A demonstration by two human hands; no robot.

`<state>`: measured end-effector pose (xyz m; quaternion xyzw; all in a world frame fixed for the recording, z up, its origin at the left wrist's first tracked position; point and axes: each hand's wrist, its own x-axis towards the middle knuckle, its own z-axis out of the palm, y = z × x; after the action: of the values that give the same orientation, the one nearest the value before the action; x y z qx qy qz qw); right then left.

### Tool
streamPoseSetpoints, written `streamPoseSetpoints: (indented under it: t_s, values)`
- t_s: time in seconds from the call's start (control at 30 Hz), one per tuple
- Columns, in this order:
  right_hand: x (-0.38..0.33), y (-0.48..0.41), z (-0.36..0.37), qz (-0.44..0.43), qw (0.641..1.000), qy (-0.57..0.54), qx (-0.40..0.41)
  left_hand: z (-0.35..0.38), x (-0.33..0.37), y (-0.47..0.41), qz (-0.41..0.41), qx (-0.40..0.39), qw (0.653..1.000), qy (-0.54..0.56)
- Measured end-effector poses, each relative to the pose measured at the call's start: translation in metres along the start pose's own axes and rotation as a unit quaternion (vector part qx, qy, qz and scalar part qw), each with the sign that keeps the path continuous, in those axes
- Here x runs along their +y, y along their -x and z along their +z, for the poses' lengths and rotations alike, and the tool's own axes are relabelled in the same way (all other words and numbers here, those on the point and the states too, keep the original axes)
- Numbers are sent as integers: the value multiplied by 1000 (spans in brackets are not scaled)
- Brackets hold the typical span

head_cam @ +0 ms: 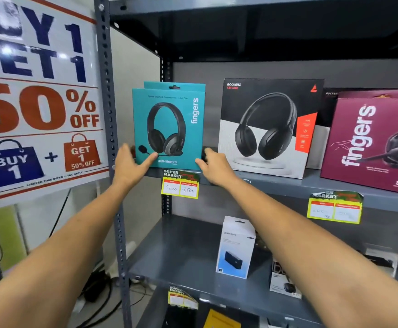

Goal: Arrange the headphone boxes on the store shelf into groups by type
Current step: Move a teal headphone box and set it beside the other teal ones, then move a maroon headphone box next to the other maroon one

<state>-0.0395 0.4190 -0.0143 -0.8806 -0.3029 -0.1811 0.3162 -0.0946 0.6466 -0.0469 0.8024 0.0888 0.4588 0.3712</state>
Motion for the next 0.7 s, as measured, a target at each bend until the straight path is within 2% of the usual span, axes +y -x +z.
streamPoseSetpoints:
  t_s: [0.07,0.13,0.2,0.27,0.33,0.43,0.5,0.6,0.7]
  values:
    - [12,15,-12,-13,1000,20,5,1,-5,11,-12,71,997,-9]
    - [35,37,-32,-50,996,73,23,7,-5,29,15,128,991,-28]
    - [60,62,-54,-82,985,146,34,17,5,51,44,154,986,-41]
    - [86,89,-78,-106,975,191,44,40,28,74,92,123,987,-45]
    - [112,114,-100,-130,968,204,62,68,60,99,178,63,982,-33]
    - [155,146,-141,-119,963,222,101,126,123,133,293,-3,956,20]
    - [184,164,-173,-105,959,215,155,165,176,150,303,-49,949,73]
    - [218,181,-217,-122,938,168,277,212,249,157,286,-103,942,139]
    - [241,180,-255,-60,925,86,365,248,298,147,233,-114,949,179]
